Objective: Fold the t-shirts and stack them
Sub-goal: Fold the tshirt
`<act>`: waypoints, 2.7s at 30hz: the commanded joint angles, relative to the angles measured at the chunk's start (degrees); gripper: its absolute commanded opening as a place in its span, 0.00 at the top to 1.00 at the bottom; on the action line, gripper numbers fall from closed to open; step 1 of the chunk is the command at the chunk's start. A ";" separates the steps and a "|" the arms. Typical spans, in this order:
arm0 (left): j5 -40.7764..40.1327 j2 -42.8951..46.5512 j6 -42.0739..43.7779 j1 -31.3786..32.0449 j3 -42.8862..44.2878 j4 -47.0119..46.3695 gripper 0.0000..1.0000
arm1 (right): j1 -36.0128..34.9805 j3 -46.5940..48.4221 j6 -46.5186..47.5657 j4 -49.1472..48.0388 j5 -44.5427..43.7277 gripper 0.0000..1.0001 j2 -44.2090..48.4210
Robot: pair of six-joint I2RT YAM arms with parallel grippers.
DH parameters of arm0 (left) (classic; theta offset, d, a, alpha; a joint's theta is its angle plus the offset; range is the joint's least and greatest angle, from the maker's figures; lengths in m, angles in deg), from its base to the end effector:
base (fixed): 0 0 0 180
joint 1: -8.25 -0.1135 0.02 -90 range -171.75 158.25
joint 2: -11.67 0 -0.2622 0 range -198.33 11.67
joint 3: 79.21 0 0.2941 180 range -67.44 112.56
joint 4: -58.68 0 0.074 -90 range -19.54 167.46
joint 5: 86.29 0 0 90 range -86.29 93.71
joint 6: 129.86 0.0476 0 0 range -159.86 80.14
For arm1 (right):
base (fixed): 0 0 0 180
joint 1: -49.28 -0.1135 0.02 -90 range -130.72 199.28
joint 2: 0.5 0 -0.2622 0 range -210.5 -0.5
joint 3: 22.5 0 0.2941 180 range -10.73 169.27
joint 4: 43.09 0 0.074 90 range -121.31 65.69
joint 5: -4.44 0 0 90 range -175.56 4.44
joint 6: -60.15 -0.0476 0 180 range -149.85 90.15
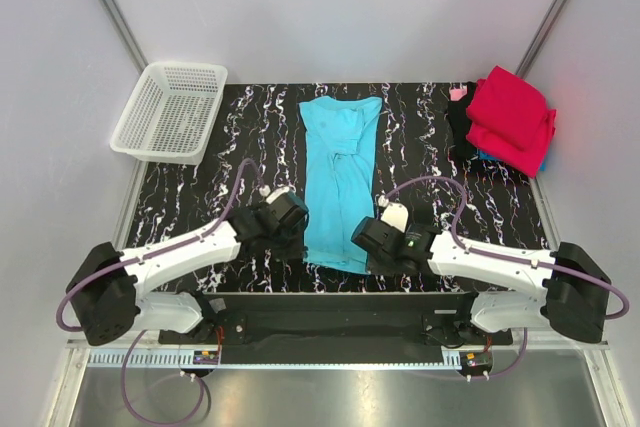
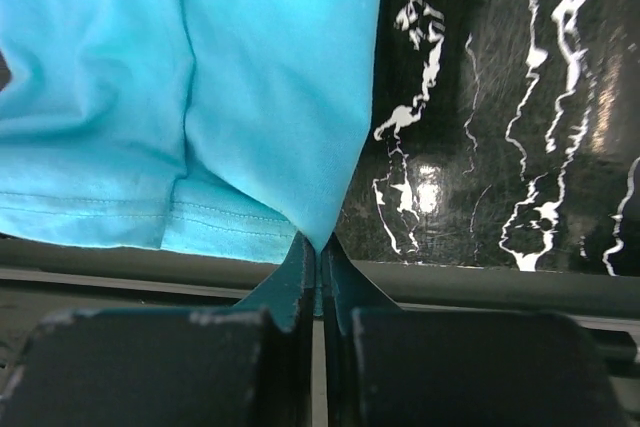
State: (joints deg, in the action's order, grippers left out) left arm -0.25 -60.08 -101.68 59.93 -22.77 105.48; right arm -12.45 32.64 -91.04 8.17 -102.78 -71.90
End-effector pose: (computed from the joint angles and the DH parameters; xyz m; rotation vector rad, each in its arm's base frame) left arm 0.1752 -0.2164 0.1775 -0.2686 2.7581 -0.5229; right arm 0.1376 0.2262 0.1693 0.0680 2.6809 0.2741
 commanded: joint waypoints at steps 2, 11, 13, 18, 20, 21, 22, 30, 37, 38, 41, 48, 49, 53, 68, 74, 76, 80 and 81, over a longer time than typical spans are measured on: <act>-7.10 -0.94 3.54 -0.09 8.23 5.40 1.00 | -0.14 5.66 3.35 4.37 -7.57 1.00 1.26; -9.04 -9.10 8.20 -5.44 18.70 7.95 1.00 | 12.94 12.52 15.55 0.61 -6.44 1.00 -2.96; -8.34 -11.48 9.35 -7.98 21.50 7.87 1.00 | 15.49 13.83 18.46 -1.68 -4.77 1.00 -4.79; -5.80 -21.14 14.70 -13.53 29.15 6.64 1.00 | 24.72 18.23 26.55 -9.76 0.41 1.00 -11.65; -4.57 -25.27 17.59 -16.08 34.77 6.63 1.00 | 26.74 22.07 29.09 -12.05 3.06 1.00 -16.74; -3.08 -29.64 18.57 -16.96 36.88 6.63 1.00 | 28.15 23.76 29.89 -12.32 3.24 1.00 -18.85; -2.37 -31.86 19.19 -18.62 40.99 6.72 1.00 | 28.77 27.43 30.68 -12.59 3.93 1.00 -22.87; 3.61 -50.93 24.82 -24.87 61.58 9.44 0.92 | 33.96 44.42 35.44 -13.47 6.49 1.00 -40.13; 7.39 -60.17 29.29 -29.00 71.78 8.22 0.34 | 37.91 50.93 33.94 -13.29 4.74 0.63 -46.90; 6.96 -60.53 30.96 -29.18 72.14 7.87 0.28 | 38.53 50.93 33.07 -13.55 4.38 0.52 -47.17; 6.26 -59.83 32.55 -29.35 71.88 5.41 0.24 | 39.32 51.81 32.45 -13.73 4.82 0.47 -48.48; -0.15 -48.00 28.96 -29.53 57.16 -2.04 0.24 | 39.68 51.55 32.45 -14.96 6.05 0.47 -48.75; -0.95 -45.70 27.56 -29.53 54.50 -3.55 0.24 | 39.76 50.42 32.36 -15.22 6.05 0.47 -47.88; -3.94 -36.46 23.87 -29.62 42.02 -12.77 0.25 | 39.76 47.16 32.45 -16.28 5.09 0.47 -44.63; 13.09 -29.69 18.41 -29.01 26.54 -10.04 0.27 | 40.03 25.45 31.75 -15.58 10.51 0.46 -26.70; 23.74 -28.19 17.00 -25.76 19.59 -16.83 0.28 | 39.94 19.38 32.88 -15.93 23.79 0.45 -22.56; 25.67 -28.54 16.91 -24.79 19.14 -17.44 0.28 | 40.03 18.42 34.81 -16.11 28.45 0.41 -21.77; 27.08 -28.63 16.12 -24.08 17.48 -19.20 0.28 | 40.03 15.61 36.40 -17.15 29.87 0.35 -19.66; 26.56 -28.71 16.03 -24.08 17.21 -19.38 0.28 | 40.03 13.95 36.84 -18.03 31.26 0.35 -19.05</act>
State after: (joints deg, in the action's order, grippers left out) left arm 23.07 -91.05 -84.50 36.08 -4.48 90.38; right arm 27.59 48.80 -56.59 -7.09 -76.83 -95.00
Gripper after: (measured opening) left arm 0.721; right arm 0.646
